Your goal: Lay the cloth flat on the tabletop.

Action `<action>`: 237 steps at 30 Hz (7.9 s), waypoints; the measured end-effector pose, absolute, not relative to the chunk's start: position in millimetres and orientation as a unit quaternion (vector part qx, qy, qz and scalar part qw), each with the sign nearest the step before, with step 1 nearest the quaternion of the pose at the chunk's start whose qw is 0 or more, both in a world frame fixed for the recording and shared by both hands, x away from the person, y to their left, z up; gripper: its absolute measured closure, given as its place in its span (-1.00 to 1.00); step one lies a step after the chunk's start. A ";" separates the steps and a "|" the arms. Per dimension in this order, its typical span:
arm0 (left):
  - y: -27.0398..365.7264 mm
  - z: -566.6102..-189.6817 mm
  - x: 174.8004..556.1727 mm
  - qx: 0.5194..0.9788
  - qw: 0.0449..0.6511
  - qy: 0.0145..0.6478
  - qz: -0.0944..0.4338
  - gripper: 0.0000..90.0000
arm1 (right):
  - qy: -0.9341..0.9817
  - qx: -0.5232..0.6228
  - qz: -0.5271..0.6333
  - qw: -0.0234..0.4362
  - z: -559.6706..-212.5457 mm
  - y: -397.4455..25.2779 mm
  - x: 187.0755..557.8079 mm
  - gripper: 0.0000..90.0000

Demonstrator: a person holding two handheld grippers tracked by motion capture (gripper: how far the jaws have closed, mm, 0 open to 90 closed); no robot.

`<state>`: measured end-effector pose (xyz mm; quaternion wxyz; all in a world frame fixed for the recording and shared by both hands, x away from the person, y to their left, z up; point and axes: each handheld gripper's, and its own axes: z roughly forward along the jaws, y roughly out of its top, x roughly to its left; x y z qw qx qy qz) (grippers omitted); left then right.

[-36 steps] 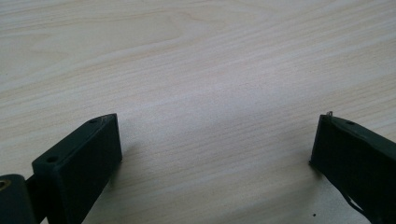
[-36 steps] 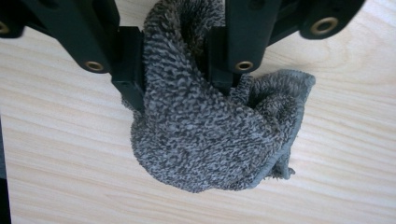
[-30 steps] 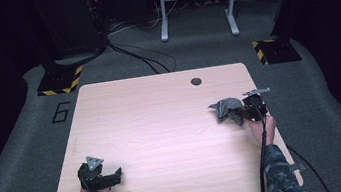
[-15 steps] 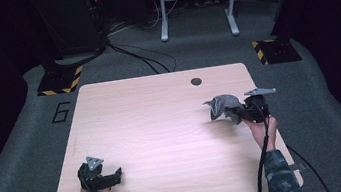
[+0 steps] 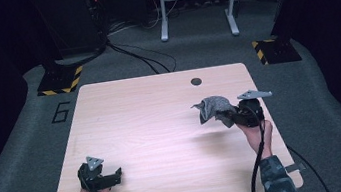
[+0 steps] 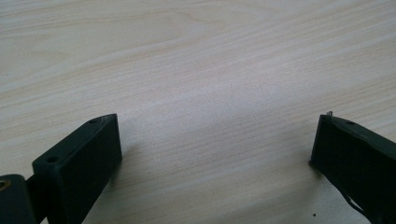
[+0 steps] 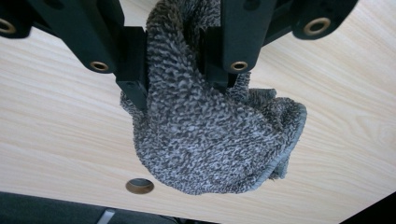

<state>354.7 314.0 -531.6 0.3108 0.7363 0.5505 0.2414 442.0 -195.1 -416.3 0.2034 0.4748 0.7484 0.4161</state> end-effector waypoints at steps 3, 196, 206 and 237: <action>313.8 -531.9 354.6 0.735 0.311 0.550 0.244 -0.97 | 0.751 0.466 0.421 0.202 -414.8 -188.4 436.1 0.52; 162.1 -510.0 359.5 0.870 0.308 0.358 0.137 0.26 | 0.829 0.392 0.390 0.091 -456.9 -93.1 344.4 0.38; 169.4 -510.0 353.0 0.867 0.313 0.363 0.133 0.57 | 0.822 0.407 0.379 0.122 -468.9 -105.3 355.8 0.87; 214.0 -500.1 371.4 0.836 0.306 0.427 0.159 -0.30 | 0.790 0.440 0.411 0.119 -443.7 -129.5 362.4 0.22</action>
